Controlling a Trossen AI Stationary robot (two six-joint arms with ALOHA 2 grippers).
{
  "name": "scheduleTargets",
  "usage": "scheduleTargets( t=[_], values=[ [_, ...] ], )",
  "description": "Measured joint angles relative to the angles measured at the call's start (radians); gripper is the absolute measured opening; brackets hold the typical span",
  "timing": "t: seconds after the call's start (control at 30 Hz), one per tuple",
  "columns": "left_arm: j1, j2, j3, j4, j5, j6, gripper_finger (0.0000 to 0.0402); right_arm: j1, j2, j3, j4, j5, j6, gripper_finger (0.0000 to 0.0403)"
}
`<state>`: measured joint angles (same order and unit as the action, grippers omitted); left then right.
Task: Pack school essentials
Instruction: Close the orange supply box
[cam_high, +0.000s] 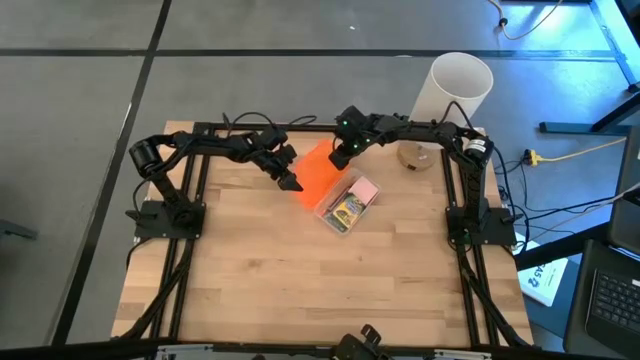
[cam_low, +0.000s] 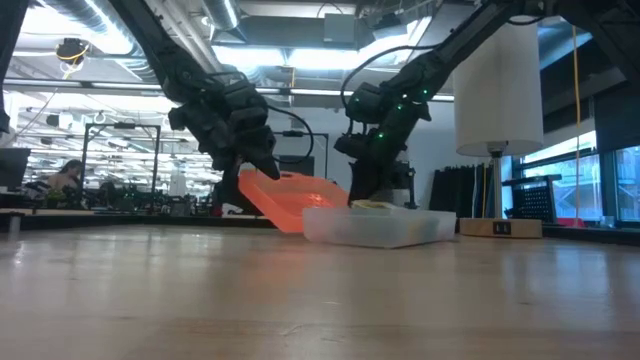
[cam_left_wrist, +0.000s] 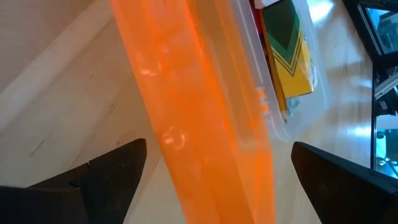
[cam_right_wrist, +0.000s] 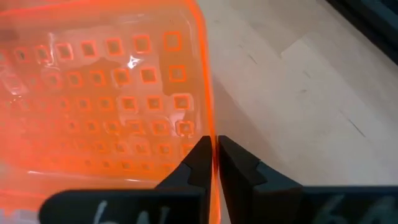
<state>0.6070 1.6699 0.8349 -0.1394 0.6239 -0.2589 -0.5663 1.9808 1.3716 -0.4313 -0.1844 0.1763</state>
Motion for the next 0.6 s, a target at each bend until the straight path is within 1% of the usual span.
scheduleTargets(
  t=[0.2, 0.4, 0.6],
  values=[
    [-0.017, 0.0, 0.0, 0.0, 0.0, 0.003, 0.0394, 0.0, 0.0, 0.0, -0.002, -0.003, -0.006, 0.0032],
    [-0.02, 0.0, 0.0, -0.001, -0.001, 0.004, 0.0394, 0.0, 0.0, 0.0, -0.009, -0.028, 0.001, 0.0072],
    [-0.02, 0.0, 0.001, -0.001, -0.004, 0.005, 0.0394, 0.0, 0.0, 0.0, -0.009, -0.035, 0.002, 0.0072]
  ],
)
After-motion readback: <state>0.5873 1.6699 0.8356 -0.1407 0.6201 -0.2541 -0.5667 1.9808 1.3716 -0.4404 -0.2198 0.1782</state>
